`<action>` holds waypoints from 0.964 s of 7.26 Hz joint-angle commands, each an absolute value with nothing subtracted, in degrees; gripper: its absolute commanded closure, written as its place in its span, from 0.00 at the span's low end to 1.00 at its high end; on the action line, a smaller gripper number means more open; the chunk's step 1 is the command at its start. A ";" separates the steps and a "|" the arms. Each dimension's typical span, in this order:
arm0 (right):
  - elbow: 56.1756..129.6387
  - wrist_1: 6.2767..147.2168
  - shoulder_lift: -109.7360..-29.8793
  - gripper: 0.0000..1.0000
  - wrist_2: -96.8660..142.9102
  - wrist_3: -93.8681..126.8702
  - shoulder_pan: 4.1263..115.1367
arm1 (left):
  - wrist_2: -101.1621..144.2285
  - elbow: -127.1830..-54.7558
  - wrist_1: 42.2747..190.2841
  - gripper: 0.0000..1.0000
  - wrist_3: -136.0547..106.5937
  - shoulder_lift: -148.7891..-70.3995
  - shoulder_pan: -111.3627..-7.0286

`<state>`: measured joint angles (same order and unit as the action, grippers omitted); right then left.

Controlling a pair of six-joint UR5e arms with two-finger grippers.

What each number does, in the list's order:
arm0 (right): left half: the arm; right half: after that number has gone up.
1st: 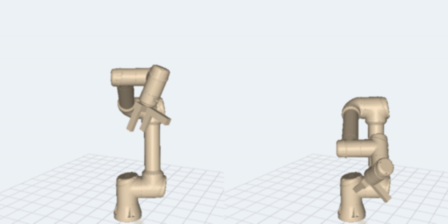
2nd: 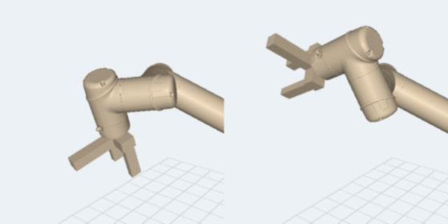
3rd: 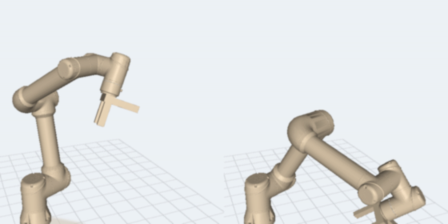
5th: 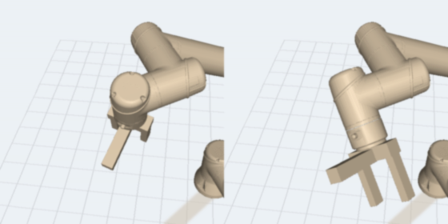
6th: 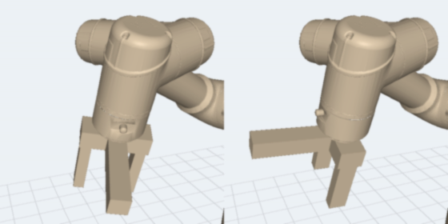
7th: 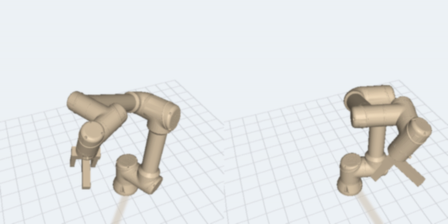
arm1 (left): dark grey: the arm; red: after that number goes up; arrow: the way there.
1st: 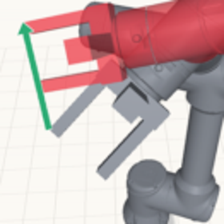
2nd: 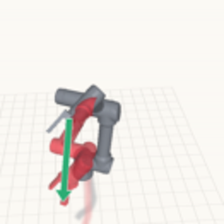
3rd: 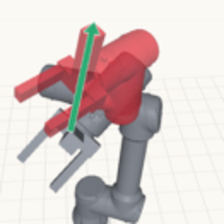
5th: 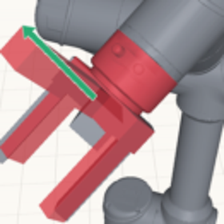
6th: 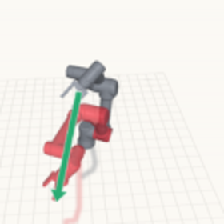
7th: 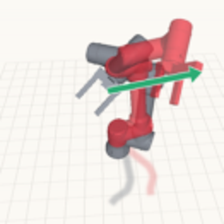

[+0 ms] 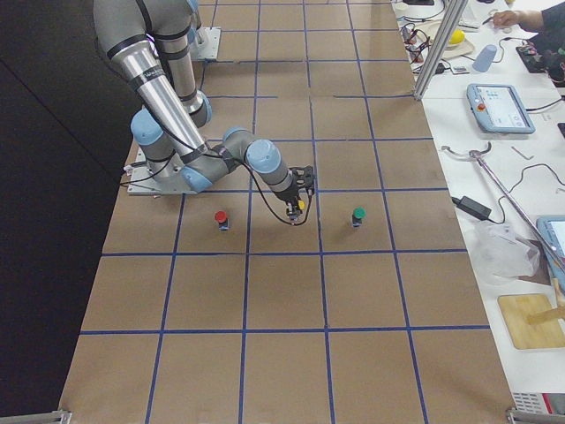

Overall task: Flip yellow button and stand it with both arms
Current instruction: 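Lower the yellow button upright onto the table with the right gripper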

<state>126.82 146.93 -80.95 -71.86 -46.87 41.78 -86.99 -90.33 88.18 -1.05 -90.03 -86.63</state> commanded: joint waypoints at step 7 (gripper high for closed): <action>126.83 147.57 -79.72 0.78 -71.81 -47.81 41.57 | -86.75 -91.05 87.98 0.00 -1.05 -90.35 -86.57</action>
<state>126.83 147.54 -80.17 -71.81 -47.74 41.64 -86.76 -90.94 87.99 -1.05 -90.33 -86.57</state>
